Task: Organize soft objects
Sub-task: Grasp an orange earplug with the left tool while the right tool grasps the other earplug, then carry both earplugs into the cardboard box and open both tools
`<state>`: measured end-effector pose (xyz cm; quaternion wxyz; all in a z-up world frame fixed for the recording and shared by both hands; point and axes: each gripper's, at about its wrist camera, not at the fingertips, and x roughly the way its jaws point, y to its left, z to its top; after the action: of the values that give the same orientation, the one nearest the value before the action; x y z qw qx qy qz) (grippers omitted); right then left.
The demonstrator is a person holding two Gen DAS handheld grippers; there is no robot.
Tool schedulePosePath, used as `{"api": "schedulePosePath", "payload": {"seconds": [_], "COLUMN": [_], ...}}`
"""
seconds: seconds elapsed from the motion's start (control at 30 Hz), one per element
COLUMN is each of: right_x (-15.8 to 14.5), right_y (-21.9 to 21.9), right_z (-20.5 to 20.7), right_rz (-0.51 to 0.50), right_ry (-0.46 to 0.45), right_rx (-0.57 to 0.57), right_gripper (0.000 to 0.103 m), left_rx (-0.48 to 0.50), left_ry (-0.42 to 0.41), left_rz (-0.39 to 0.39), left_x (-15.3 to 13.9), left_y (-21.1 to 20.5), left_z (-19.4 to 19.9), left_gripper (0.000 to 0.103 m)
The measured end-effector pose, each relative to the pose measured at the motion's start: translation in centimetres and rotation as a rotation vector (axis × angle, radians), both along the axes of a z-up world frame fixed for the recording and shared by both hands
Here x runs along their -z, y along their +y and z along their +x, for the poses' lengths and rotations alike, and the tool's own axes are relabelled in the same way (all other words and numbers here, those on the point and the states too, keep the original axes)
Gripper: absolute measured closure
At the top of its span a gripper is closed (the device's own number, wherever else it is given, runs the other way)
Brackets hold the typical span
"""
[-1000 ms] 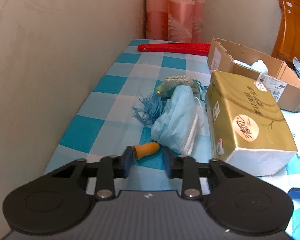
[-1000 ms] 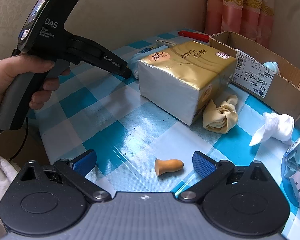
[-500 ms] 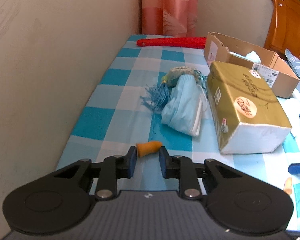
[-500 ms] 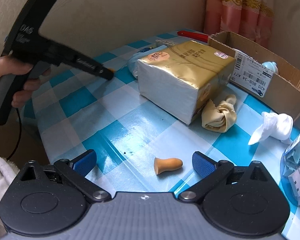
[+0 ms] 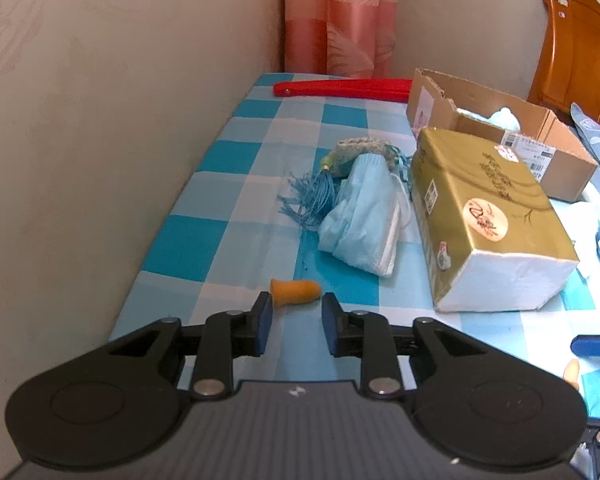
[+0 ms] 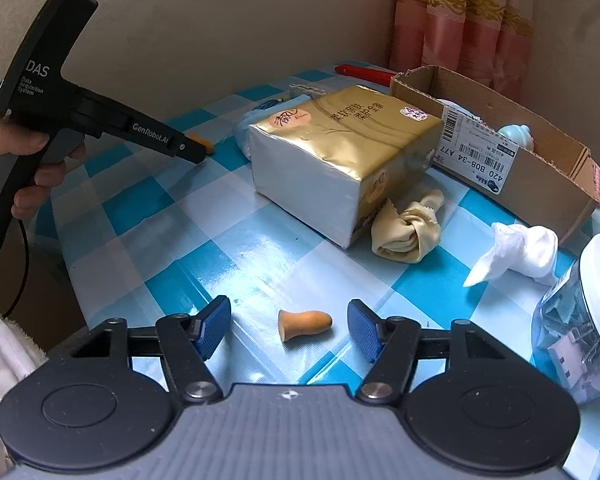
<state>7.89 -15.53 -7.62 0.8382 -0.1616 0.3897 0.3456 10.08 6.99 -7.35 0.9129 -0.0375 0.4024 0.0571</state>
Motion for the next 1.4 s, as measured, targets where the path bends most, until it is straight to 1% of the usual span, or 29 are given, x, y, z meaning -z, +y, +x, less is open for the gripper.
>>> {"api": "schedulePosePath", "payload": {"seconds": [0.07, 0.13, 0.27, 0.3, 0.37, 0.47, 0.57, 0.6, 0.63, 0.67, 0.8, 0.93, 0.97, 1.0, 1.03, 1.1, 1.17, 1.23, 1.27, 1.33, 1.4], "right_x": [0.0, 0.0, 0.0, -0.1, -0.1, -0.2, -0.1, -0.1, -0.1, -0.1, 0.0, 0.0, 0.0, 0.0, 0.0, 0.0, -0.1, -0.1, -0.1, -0.1, -0.1], "right_y": [0.1, 0.1, 0.0, -0.1, -0.1, -0.2, -0.3, -0.3, -0.4, -0.4, -0.3, -0.3, -0.3, -0.3, -0.3, -0.4, -0.4, -0.4, -0.4, -0.3, -0.3], "right_z": [-0.1, -0.3, -0.3, -0.3, -0.3, -0.3, -0.3, -0.3, -0.3, -0.3, -0.3, -0.3, -0.3, -0.3, -0.3, -0.3, -0.3, -0.3, -0.3, -0.3, -0.3], "right_rz": [-0.004, -0.007, -0.005, -0.004, -0.003, -0.012, -0.016, -0.015, -0.014, -0.013, -0.013, -0.012, -0.012, -0.011, -0.011, -0.009, -0.009, -0.010, -0.011, -0.013, -0.017], "right_ry": [-0.004, -0.006, -0.006, -0.007, -0.007, -0.015, -0.018, -0.018, -0.018, -0.018, -0.022, -0.025, -0.026, -0.026, -0.027, -0.028, -0.030, -0.031, -0.032, -0.034, -0.038], "right_rx": [-0.001, -0.003, -0.001, 0.001, 0.002, 0.005, 0.003, 0.002, 0.002, 0.001, 0.000, 0.002, 0.005, 0.006, 0.008, 0.013, 0.015, 0.015, 0.014, 0.014, 0.018], "right_gripper": [0.034, 0.034, 0.035, 0.036, 0.043, 0.046, 0.046, 0.046, 0.046, 0.046, 0.046, 0.047, 0.047, 0.048, 0.049, 0.051, 0.054, 0.058, 0.062, 0.068, 0.069], "left_rx": [-0.004, -0.008, -0.023, -0.030, -0.034, -0.039, -0.053, -0.058, -0.062, -0.067, -0.088, -0.069, -0.066, -0.067, -0.070, -0.074, -0.080, -0.089, -0.092, -0.092, -0.089], "left_ry": [0.004, 0.007, -0.001, -0.001, -0.001, 0.001, 0.003, 0.002, 0.000, -0.003, 0.003, -0.006, -0.002, 0.005, 0.009, 0.018, 0.020, 0.021, 0.022, 0.021, 0.019], "left_rz": [0.005, 0.011, 0.036, 0.035, 0.031, 0.045, 0.055, 0.056, 0.058, 0.063, 0.083, 0.079, 0.077, 0.074, 0.067, 0.058, 0.062, 0.059, 0.060, 0.060, 0.059], "left_x": [0.1, 0.2, 0.4, 0.3, 0.3, 0.3, 0.2, 0.2, 0.1, 0.0, -0.3, -0.4, -0.4, -0.4, -0.3, -0.1, 0.0, 0.1, 0.1, 0.1, 0.0], "left_y": [-0.2, -0.4, -0.8, -0.8, -0.8, -1.0, -1.2, -1.2, -1.2, -1.2, -1.5, -2.2, -2.3, -2.4, -2.4, -2.5, -2.5, -2.4, -2.3, -2.2, -2.2], "left_z": [0.2, 0.4, 0.6, 0.7, 0.8, 0.7, 0.5, 0.4, 0.2, 0.0, -0.6, -0.6, -0.5, -0.4, -0.3, -0.3, -0.3, -0.3, -0.3, -0.2, -0.2], "left_gripper": [0.075, 0.072, 0.070, 0.070, 0.070, 0.068, 0.056, 0.051, 0.048, 0.048, 0.048, 0.051, 0.052, 0.059, 0.062, 0.063, 0.067, 0.073, 0.074, 0.076, 0.077]}}
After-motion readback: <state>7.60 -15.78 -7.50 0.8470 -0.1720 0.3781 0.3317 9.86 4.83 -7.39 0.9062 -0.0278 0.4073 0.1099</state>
